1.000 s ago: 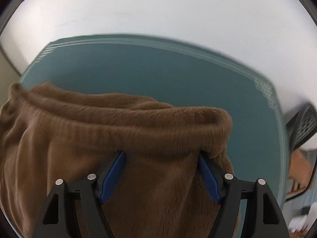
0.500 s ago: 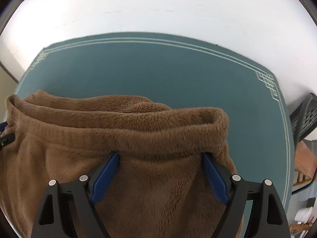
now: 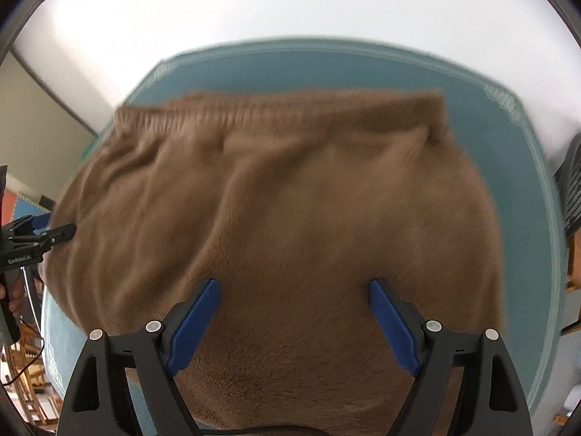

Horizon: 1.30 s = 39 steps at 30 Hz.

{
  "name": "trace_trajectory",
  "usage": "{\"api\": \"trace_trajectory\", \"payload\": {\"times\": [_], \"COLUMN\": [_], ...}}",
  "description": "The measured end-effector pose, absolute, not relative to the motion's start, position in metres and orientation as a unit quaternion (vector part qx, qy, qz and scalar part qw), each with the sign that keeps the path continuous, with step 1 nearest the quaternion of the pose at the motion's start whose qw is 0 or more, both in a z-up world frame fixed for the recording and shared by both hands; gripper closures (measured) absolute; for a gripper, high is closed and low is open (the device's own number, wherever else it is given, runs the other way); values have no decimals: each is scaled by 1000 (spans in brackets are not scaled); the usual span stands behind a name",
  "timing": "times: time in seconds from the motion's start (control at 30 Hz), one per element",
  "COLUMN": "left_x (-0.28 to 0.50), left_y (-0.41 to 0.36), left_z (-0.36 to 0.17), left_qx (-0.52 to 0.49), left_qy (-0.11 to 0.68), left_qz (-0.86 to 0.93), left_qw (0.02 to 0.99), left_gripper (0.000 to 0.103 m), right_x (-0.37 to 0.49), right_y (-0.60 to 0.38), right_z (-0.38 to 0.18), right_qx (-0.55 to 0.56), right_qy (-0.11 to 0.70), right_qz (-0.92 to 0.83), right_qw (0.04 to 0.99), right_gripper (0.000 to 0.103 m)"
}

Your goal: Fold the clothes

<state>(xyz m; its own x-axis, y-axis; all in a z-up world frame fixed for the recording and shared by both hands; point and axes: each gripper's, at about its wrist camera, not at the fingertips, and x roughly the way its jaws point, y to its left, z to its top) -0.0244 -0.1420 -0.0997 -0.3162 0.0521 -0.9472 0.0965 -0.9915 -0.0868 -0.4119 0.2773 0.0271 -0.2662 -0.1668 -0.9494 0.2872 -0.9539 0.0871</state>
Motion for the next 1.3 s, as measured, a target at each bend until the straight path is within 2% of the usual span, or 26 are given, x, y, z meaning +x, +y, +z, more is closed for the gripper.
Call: {"api": "trace_trajectory", "payload": {"times": [0.03, 0.07, 0.2, 0.4, 0.63, 0.73, 0.9, 1.07, 1.3], "left_x": [-23, -23, -25, -27, -27, -26, -34, -40, -38], "left_y": [-143, -145, -153, -137, -101, -86, -80, -82, -71], "left_z": [-103, -105, -112, -79, -33, -50, -105, -96, -73], "left_qx": [578, 576, 568, 550, 497, 505, 552, 551, 533], "left_qy": [66, 67, 75, 9, 4, -14, -40, -39, -20], "left_qz": [-813, -815, -820, -834, -868, -861, -832, -833, -845], "left_qw": [16, 17, 25, 43, -26, -55, -47, -37, -29], "left_gripper": [10, 0, 0, 0, 0, 0, 0, 0, 0], "right_x": [-411, -411, -409, -398, -347, -329, -320, -323, -325], "right_y": [275, 271, 255, 276, 306, 308, 328, 335, 319], "right_z": [20, 14, 6, 26, 50, 43, 17, 19, 44], "right_qx": [587, 582, 569, 569, 553, 571, 597, 588, 531], "right_qy": [60, 71, 118, 61, 0, -7, -20, -35, -12], "right_qz": [-795, -798, -806, -814, -830, -818, -801, -807, -844], "right_qw": [139, 137, 114, 105, 77, 68, 44, 41, 71], "right_gripper": [11, 1, 0, 0, 0, 0, 0, 0, 0]}}
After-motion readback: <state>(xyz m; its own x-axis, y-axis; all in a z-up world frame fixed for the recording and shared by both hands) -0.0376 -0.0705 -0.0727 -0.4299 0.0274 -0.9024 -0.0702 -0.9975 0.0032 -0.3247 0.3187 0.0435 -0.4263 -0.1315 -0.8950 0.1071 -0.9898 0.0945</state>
